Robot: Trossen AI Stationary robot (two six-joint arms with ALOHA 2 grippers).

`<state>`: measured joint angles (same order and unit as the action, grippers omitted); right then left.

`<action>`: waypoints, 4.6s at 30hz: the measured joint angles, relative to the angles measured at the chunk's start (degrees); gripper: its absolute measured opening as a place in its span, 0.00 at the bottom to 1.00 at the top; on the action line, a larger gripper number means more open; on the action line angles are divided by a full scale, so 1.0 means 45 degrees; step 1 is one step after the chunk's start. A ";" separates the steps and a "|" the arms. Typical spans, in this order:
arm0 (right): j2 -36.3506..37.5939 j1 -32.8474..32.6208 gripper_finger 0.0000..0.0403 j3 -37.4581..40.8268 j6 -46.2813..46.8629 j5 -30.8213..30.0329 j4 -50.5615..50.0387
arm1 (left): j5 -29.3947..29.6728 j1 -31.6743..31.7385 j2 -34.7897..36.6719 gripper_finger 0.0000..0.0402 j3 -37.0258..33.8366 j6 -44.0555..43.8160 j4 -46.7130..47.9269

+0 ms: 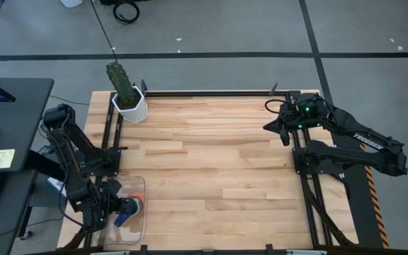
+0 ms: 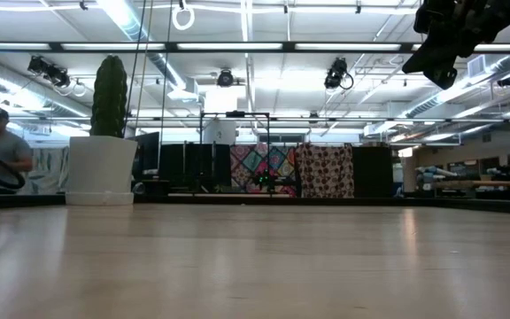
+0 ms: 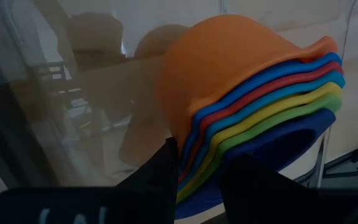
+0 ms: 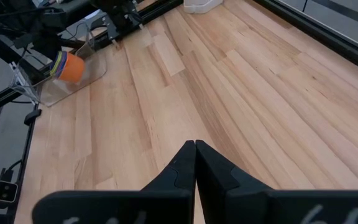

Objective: Nest measuring cups in basket
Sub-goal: Put the stacked colored measuring cups into the transparent bin, then return to Home Position

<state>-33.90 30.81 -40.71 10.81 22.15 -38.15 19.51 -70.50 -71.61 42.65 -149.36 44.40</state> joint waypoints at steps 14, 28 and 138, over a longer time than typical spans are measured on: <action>-0.0002 0.0000 0.03 0.0000 0.0000 0.0000 -0.0005 | 0.0005 -0.0001 0.0005 0.34 0.0000 -0.0281 0.0104; -0.0001 0.0000 0.03 0.0000 0.0000 0.0000 -0.0005 | -0.0205 0.0000 0.0048 0.38 0.0000 -0.0419 0.0172; 0.5752 -0.0010 0.03 -0.0005 -0.0674 0.8263 0.0550 | 0.9072 0.6513 0.7647 0.38 0.0034 2.1054 -0.0427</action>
<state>-8.02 30.76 -40.73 7.77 59.33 -35.67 60.33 -41.19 -37.20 42.81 -54.62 42.48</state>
